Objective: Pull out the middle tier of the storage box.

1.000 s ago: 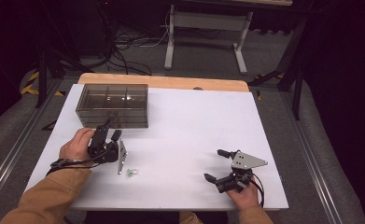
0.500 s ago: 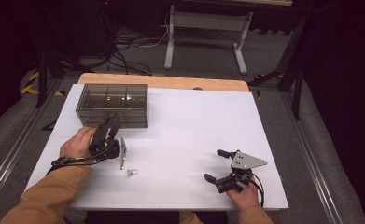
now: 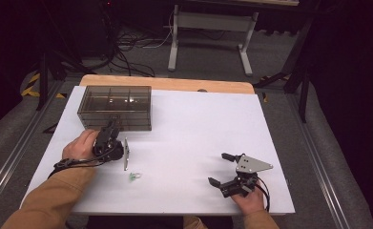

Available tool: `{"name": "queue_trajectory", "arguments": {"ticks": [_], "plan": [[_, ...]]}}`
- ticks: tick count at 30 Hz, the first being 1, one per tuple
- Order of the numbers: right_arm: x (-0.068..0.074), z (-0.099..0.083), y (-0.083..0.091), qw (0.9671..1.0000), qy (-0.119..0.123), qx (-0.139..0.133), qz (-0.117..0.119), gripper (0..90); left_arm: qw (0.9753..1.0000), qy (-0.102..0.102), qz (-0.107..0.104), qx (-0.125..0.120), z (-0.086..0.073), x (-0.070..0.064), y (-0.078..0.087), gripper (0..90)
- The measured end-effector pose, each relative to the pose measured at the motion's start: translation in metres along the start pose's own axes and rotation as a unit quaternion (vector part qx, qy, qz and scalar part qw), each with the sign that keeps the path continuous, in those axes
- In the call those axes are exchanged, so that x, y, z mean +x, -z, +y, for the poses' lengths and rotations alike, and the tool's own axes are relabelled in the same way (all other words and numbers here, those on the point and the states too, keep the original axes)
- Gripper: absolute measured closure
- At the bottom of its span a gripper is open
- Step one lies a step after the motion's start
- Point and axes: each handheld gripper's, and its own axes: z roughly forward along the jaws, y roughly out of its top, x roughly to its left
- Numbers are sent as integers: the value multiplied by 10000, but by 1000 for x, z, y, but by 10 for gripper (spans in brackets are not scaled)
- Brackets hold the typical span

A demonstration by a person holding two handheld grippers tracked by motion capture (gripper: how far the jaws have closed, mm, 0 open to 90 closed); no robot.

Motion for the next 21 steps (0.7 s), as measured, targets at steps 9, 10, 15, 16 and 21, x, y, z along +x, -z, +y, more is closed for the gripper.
{"name": "queue_trajectory", "arguments": {"ticks": [9,10,15,16,21], "plan": [[0,0,0,10000,8,3,-1,0,9998,-54,-59,155,-1,-4,-7,595],[0,0,0,10000,8,3,-2,0,9998,-71,-55,163,-1,-4,-8,600],[0,0,0,10000,10,0,1,0,9997,-54,-90,204,-2,-6,-12,621],[0,0,0,10000,9,-1,4,0,9997,-87,-86,224,-2,-5,-12,626],[0,0,0,10000,10,-1,0,0,9995,-35,-114,281,-2,-7,-16,650]]}}
